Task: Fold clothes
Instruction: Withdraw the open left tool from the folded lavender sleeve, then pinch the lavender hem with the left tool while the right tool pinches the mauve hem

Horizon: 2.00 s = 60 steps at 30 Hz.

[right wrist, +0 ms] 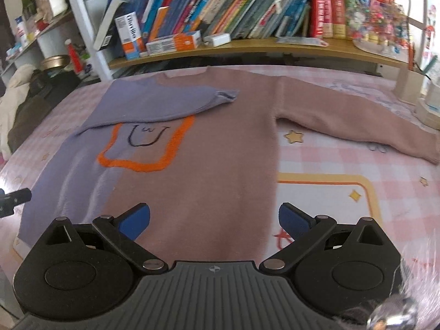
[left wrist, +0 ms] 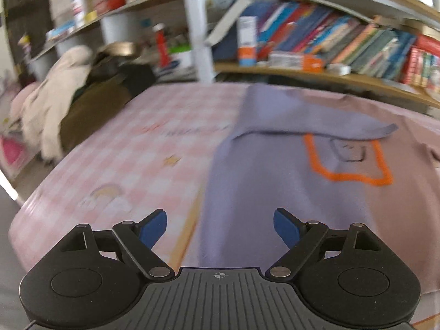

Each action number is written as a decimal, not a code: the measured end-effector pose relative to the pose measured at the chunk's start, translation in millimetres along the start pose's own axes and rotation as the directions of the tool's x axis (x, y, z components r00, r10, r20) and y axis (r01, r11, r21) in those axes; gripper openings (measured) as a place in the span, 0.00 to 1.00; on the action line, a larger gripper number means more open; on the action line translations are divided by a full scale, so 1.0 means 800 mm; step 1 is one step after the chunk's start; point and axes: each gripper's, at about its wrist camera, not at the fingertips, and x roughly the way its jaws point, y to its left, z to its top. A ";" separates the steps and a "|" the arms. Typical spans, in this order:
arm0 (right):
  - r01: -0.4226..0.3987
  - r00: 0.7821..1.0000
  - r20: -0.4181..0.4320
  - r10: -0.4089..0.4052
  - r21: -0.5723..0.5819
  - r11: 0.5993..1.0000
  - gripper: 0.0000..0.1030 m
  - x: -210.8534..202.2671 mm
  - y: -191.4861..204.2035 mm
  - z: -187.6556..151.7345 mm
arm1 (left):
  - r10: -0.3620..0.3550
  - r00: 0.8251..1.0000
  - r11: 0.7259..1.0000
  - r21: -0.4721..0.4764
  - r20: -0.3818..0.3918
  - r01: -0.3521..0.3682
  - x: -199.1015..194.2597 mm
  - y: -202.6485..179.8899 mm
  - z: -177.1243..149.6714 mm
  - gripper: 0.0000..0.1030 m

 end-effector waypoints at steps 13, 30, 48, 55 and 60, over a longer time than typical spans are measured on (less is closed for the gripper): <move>0.104 0.995 -0.003 -0.104 0.061 0.993 0.96 -0.013 -0.009 -0.011 | -0.029 0.998 0.992 -0.124 -0.060 0.021 0.043 0.046 0.004 0.84; 0.179 0.978 -0.136 -0.155 0.188 0.966 0.34 -0.012 -0.020 -0.038 | -0.210 0.970 0.973 -0.122 -0.124 0.195 0.089 0.041 0.030 0.34; 0.118 0.986 -0.134 -0.098 0.144 0.983 0.12 0.009 0.021 -0.026 | -0.231 0.970 0.965 -0.147 -0.076 0.218 0.104 0.084 0.049 0.06; 0.102 0.987 -0.134 -0.085 0.123 0.987 0.12 0.020 0.042 -0.022 | -0.196 0.977 0.972 -0.145 -0.087 0.183 0.117 0.106 0.048 0.06; 0.110 0.986 -0.136 -0.094 0.116 0.987 0.12 0.023 0.055 -0.021 | -0.185 0.978 0.977 -0.127 -0.091 0.173 0.126 0.116 0.049 0.11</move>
